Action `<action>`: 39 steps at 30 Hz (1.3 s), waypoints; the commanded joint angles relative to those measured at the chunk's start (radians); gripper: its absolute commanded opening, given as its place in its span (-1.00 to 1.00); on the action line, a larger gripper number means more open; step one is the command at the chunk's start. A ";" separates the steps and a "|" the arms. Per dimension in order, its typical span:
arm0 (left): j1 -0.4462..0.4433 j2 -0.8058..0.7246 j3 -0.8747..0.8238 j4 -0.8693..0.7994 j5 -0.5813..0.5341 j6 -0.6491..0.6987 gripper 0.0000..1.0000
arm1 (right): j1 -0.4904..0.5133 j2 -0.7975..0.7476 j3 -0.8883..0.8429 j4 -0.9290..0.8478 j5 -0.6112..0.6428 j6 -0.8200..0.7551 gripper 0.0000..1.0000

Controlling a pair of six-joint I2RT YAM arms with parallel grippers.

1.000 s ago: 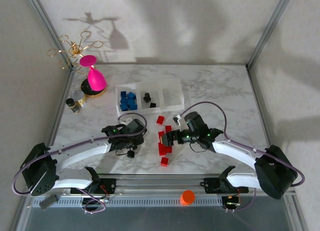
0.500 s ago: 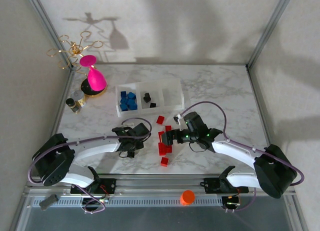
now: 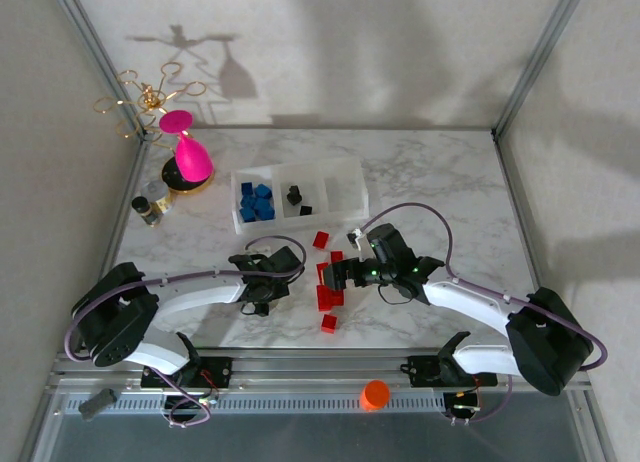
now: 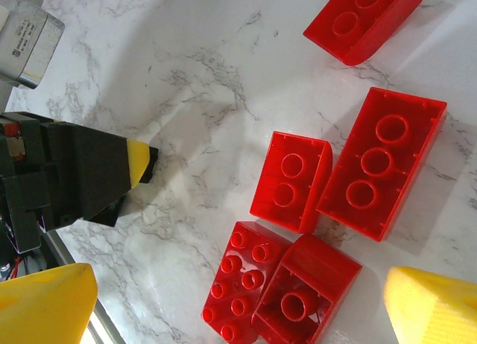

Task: Sort the legos into containers by color
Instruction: Pick up the lego from the middle-left of the table, then place the lego in the container.

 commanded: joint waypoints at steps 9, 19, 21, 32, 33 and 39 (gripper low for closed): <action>-0.007 -0.062 0.169 -0.101 -0.096 0.067 -0.52 | -0.080 -0.019 0.033 0.000 -0.023 0.012 0.97; 0.039 0.078 0.462 -0.102 -0.143 0.242 -0.51 | -0.200 -0.041 0.076 -0.036 -0.017 0.025 0.97; 0.062 0.115 0.515 -0.074 -0.115 0.283 -0.51 | -0.214 -0.040 0.078 -0.031 -0.012 0.039 0.98; 0.185 0.411 0.808 -0.069 -0.072 0.358 -0.53 | -0.271 -0.004 0.090 0.018 0.003 0.079 0.98; 0.190 0.435 0.830 -0.066 -0.075 0.368 -0.54 | -0.272 -0.004 0.090 0.019 0.002 0.077 0.98; 0.222 0.608 0.987 -0.097 -0.059 0.385 -0.55 | -0.284 0.004 0.081 0.027 -0.003 0.071 0.97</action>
